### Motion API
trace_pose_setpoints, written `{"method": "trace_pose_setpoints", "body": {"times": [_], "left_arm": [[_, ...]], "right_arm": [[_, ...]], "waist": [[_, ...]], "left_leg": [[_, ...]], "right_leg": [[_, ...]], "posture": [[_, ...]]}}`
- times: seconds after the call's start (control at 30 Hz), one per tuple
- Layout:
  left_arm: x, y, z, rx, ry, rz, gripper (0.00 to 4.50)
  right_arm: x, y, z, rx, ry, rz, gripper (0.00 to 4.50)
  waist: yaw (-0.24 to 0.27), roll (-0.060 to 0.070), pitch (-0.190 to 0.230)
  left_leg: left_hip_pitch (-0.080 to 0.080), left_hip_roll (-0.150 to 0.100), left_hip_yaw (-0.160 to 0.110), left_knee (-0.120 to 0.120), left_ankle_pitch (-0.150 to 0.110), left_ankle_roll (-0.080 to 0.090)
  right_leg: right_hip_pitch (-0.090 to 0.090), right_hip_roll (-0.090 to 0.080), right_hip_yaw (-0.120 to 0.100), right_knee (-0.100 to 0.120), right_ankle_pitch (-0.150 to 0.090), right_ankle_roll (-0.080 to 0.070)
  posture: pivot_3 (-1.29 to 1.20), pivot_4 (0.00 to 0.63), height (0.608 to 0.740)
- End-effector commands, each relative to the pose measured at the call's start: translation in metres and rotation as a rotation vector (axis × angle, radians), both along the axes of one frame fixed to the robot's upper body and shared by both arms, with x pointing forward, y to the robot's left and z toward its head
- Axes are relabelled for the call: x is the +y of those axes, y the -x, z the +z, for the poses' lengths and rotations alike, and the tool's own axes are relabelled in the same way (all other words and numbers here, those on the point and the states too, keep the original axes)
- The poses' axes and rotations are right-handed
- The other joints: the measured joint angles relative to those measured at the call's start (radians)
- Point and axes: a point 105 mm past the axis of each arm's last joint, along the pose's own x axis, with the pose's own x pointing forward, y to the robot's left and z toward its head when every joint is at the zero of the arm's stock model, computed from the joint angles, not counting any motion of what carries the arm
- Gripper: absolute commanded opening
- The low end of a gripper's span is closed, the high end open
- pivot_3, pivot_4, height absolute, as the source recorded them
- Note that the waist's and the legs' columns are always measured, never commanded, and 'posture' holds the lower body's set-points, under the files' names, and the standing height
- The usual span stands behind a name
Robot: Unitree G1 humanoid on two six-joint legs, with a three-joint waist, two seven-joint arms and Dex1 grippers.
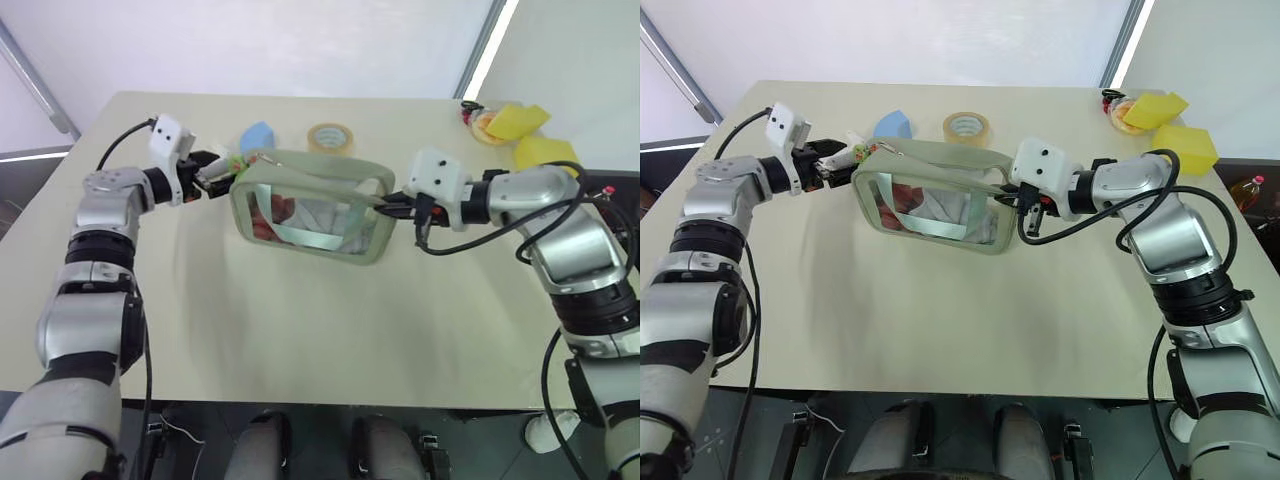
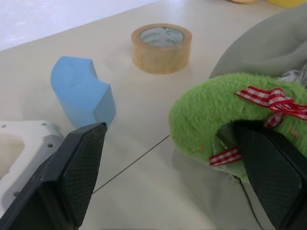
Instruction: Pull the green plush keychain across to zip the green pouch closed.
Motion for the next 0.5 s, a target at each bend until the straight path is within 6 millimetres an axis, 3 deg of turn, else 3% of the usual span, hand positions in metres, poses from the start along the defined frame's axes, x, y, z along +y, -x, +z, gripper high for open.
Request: {"method": "trace_pose_setpoints", "body": {"times": [0.03, 0.23, 0.5], "left_arm": [[-0.009, -0.004, 0.026, -0.084, 0.054, -0.009, 3.05], [-0.016, -0.003, 0.038, -0.101, 0.116, -0.033, 0.05], [-0.015, 0.031, 0.089, -0.16, 0.166, -0.189, 0.05]], "right_arm": [[0.005, 0.001, 0.0, -0.014, -0.006, 0.009, 0.0], [0.006, -0.002, -0.002, -0.019, -0.018, -0.007, 0.0], [0.0, -0.009, 0.002, -0.048, -0.024, -0.051, 0.0]], "waist": [[0.0, 0.0, 0.0], [-0.001, 0.0, 0.0], [-0.003, 0.0, 0.0]], "left_leg": [[0.0, 0.0, 0.0, 0.0, 0.0, 0.0], [0.0, 0.0, 0.0, 0.0, 0.0, 0.0], [0.0, 0.0, -0.002, 0.0, 0.0, 0.0]], "right_leg": [[0.0, 0.0, 0.0, 0.0, 0.0, 0.0], [0.0, 0.0, 0.0, 0.0, 0.0, 0.0], [0.0, 0.0, 0.0, 0.0, 0.0, 0.0]], "posture": [[0.0, 0.15, 0.74], [0.0, 0.15, 0.74], [0.0, 0.15, 0.74]]}}
